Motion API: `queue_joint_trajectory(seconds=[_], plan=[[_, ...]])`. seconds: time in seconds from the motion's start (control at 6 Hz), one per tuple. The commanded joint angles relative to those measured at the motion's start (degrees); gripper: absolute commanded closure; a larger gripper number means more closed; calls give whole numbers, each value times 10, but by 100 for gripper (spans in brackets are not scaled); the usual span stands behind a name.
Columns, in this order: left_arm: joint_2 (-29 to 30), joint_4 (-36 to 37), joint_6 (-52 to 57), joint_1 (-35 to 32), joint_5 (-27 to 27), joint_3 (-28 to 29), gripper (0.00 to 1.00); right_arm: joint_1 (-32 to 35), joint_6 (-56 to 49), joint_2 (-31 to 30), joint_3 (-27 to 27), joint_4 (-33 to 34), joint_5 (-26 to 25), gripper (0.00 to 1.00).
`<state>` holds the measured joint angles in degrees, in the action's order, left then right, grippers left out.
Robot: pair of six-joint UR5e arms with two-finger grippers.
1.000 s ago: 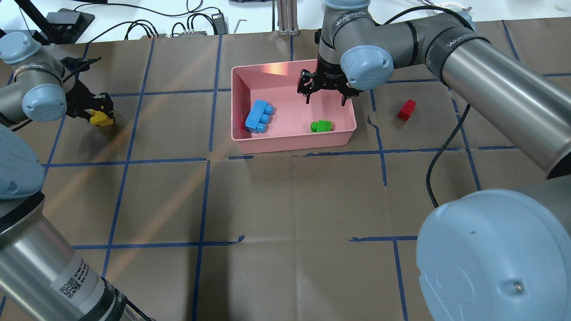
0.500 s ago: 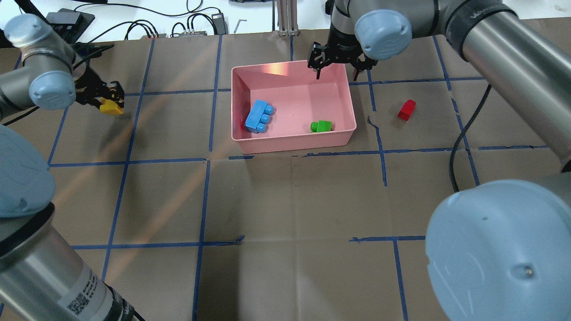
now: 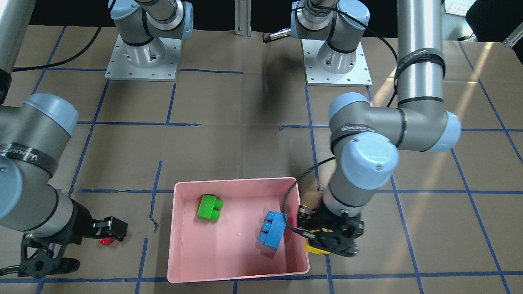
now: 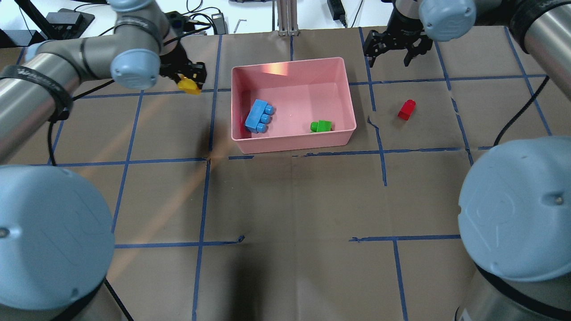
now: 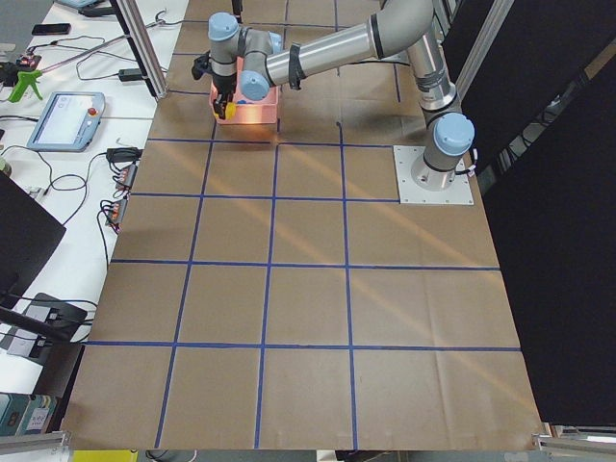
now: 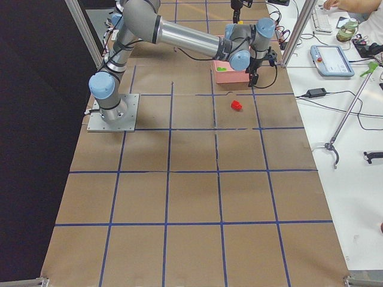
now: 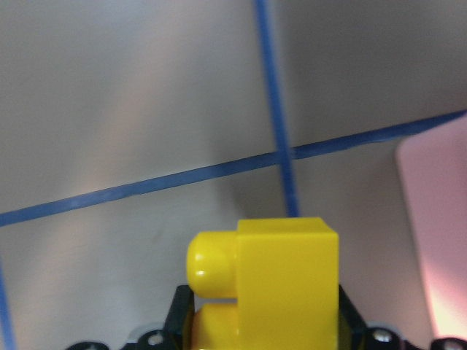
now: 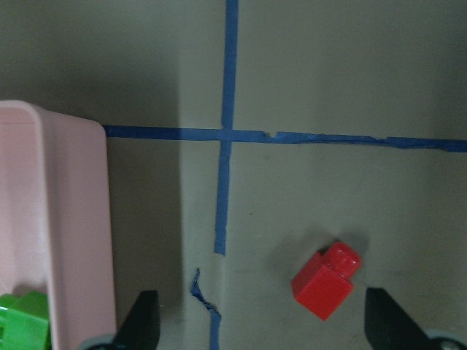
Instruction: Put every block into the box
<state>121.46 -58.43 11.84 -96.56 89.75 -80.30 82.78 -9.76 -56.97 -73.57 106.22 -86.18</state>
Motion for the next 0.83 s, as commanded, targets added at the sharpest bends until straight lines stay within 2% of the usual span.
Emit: queue_joint_trajectory(seconds=[0.0, 0.17, 0.33, 0.5, 0.67], plan=[[19, 0, -36, -87, -3, 1, 88, -38, 3, -8, -65, 46, 0, 1], [38, 4, -36, -113, -3, 5, 87, -37, 40, -7, -80, 77, 0, 1], [44, 4, -31, -115, -3, 1, 55, -37, 49, -2, -81, 77, 4, 1], [43, 0, -37, -115, -3, 8, 1, -37, 50, 4, -87, 76, 8, 1], [34, -3, -35, -113, 0, 9, 1, -36, 69, 5, -98, 79, 9, 1]])
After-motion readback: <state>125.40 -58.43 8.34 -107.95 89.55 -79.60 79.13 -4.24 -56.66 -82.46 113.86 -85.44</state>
